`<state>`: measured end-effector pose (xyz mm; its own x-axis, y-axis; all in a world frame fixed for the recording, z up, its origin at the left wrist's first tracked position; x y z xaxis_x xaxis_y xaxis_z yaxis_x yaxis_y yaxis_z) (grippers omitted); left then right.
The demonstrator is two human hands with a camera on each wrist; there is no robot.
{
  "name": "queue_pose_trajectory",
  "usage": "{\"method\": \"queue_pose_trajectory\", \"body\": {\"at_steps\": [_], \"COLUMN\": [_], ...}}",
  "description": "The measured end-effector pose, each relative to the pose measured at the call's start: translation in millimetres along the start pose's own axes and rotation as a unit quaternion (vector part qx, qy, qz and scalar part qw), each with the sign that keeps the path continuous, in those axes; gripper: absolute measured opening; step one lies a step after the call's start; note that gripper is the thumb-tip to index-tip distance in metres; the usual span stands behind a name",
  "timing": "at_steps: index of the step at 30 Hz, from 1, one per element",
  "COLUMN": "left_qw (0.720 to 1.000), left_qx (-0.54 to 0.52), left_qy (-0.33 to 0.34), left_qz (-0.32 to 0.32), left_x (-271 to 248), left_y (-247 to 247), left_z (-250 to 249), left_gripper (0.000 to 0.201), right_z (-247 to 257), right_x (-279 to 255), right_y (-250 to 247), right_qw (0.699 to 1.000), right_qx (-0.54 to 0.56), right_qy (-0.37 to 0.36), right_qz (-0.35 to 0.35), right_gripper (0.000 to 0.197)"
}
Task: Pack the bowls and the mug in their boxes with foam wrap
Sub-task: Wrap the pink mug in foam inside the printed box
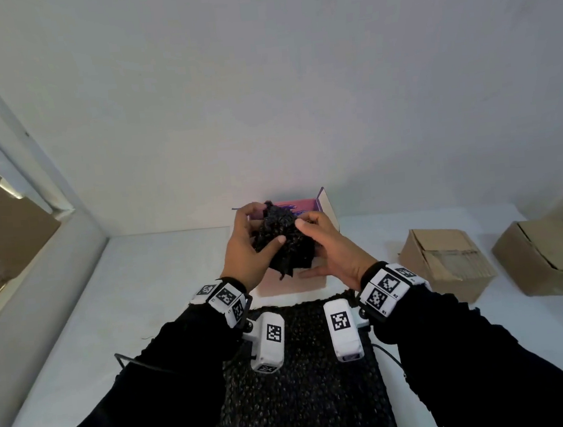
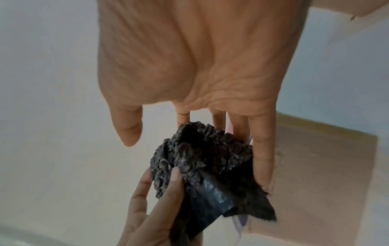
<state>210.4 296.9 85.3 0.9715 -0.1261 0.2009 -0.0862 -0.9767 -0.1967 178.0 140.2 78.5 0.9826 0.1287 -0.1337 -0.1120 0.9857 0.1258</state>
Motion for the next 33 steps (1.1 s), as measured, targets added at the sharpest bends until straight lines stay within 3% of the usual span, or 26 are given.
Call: {"method": "queue_pose_trajectory", "body": {"at_steps": [2,5,10,15,17,21,24,27,31,33], "left_qw": [1.0,0.998,0.997,0.974,0.961,0.935,0.905,0.875,0.85,0.817], "left_qx": [0.006,-0.029,0.068,0.218,0.262,0.317,0.369,0.418,0.462,0.517], "left_qy": [0.006,-0.028,-0.042,-0.036,-0.03,-0.045,-0.057,-0.064,-0.037,-0.007], "left_qz": [0.029,0.044,0.02,0.058,0.088,0.154,0.205,0.234,0.251,0.256], "left_x": [8,26,68,101,107,112,112,110,108,107], "left_y": [5,8,-5,-8,-2,13,24,29,37,41], "left_z": [-4,-3,-2,13,21,41,55,66,76,81], "left_gripper": [0.049,0.04,0.01,0.01,0.022,0.041,0.049,0.048,0.042,0.037], "right_z": [3,15,47,56,52,33,14,-4,-23,-30], "right_x": [13,36,63,91,102,120,131,141,152,155], "right_y": [-2,-15,-33,-49,-43,-15,-8,-11,-21,-28], "right_qw": [0.999,0.985,0.918,0.864,0.845,0.715,0.664,0.66,0.72,0.729], "right_qx": [0.016,-0.093,-0.276,-0.372,-0.436,-0.65,-0.714,-0.732,-0.687,-0.681], "right_qy": [-0.026,-0.109,-0.213,-0.194,-0.189,-0.232,-0.216,-0.17,-0.098,-0.062], "right_qz": [-0.029,-0.099,-0.191,-0.28,-0.244,-0.117,-0.056,-0.025,-0.014,-0.008], "right_gripper": [0.033,0.03,0.033,0.042,0.039,0.04,0.042,0.036,0.036,0.038]}}
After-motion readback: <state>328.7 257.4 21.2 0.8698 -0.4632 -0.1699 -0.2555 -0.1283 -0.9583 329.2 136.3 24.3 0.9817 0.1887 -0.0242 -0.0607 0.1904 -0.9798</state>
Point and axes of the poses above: each hand's wrist, its own x-axis towards the middle knuckle, its own y-axis out of the palm, z = x × y, the point moved 6 cm from there along x, towards the middle knuckle, and after that the axes turned 6 degrees about -y, right-handed, at the moved point
